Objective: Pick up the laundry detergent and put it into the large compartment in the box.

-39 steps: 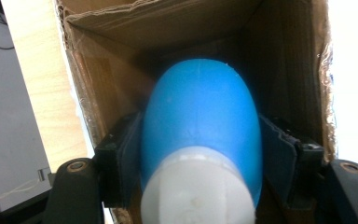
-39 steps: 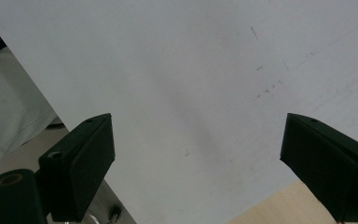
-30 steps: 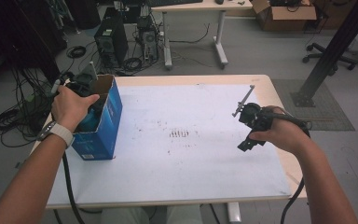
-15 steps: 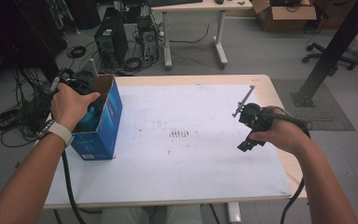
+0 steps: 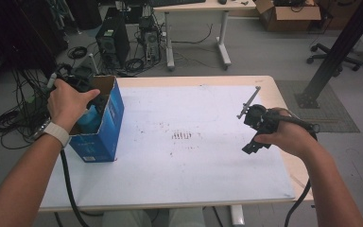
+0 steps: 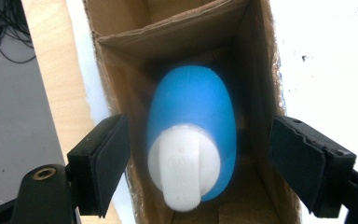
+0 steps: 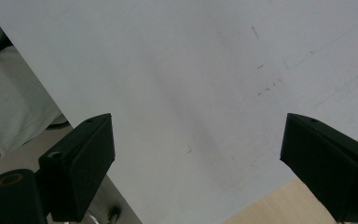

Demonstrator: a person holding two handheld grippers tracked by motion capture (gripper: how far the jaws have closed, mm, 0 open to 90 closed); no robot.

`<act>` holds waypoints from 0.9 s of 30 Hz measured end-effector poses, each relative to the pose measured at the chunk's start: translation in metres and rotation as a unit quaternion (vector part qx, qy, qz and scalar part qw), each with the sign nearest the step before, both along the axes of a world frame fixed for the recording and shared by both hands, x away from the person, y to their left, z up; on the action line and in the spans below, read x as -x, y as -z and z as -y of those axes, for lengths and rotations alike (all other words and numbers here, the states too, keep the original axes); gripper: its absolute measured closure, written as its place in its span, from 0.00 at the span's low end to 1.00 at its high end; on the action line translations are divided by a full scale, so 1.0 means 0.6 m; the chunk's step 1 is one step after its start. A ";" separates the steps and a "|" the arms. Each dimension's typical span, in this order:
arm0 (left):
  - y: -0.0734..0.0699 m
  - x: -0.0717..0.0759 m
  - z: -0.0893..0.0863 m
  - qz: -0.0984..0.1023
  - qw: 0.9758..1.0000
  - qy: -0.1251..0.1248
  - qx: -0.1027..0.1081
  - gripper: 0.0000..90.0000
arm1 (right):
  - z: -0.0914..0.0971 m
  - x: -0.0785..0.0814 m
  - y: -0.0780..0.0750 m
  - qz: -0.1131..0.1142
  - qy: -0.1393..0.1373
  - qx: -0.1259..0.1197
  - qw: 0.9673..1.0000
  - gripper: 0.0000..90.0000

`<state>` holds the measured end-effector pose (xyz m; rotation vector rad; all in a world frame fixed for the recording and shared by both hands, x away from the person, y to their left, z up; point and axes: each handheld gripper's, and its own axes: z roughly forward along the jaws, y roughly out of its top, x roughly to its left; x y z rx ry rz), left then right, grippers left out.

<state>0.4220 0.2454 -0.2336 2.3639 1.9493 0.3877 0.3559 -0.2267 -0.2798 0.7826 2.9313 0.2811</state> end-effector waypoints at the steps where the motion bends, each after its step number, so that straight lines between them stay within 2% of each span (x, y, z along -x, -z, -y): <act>1: -0.002 0.001 0.001 0.000 1.000 0.001 0.001 0.23 | 0.000 0.001 -0.001 0.001 0.000 -0.001 1.000 0.11; 12: -0.048 0.016 0.023 0.013 1.000 0.023 0.014 0.20 | 0.002 0.007 -0.006 0.004 0.000 -0.001 1.000 0.11; 27: -0.099 0.041 0.082 0.022 0.997 0.075 0.029 0.16 | 0.000 0.010 -0.012 0.008 0.000 -0.001 1.000 0.11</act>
